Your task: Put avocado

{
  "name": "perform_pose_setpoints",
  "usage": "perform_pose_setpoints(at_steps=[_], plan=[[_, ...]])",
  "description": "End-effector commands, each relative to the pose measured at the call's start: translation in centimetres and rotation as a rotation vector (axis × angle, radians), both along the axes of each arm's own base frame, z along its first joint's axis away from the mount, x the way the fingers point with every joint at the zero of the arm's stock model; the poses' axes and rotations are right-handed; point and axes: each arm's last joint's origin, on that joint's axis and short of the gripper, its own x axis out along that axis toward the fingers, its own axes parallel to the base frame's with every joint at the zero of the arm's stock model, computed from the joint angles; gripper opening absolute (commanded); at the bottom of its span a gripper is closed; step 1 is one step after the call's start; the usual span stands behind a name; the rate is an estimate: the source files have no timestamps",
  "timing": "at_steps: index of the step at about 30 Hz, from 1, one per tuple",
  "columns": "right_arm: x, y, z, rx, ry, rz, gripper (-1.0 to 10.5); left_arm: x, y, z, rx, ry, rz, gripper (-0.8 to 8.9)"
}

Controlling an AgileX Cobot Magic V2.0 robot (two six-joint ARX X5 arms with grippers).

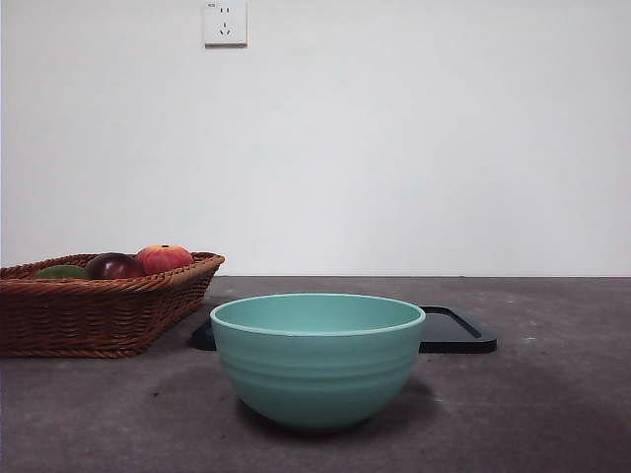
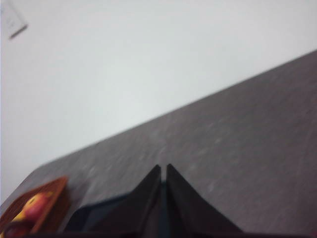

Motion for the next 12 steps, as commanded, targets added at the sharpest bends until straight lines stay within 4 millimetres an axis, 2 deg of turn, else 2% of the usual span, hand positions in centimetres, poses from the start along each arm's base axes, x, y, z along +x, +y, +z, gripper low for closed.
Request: perform_pose_setpoints(at_steps=[1, 6, 12], plan=[[-0.3, 0.2, 2.1, 0.001, 0.008, 0.058, 0.1, -0.2, -0.2, 2.5, 0.002, -0.003, -0.049, 0.17], [-0.1, 0.6, 5.3, -0.049, 0.06, 0.176, 0.1, 0.2, -0.6, 5.6, 0.071, 0.049, -0.146, 0.16], [0.6, 1.0, 8.1, -0.124, 0.172, 0.314, 0.1, 0.3, -1.4, 8.4, 0.162, 0.096, -0.247, 0.16]])
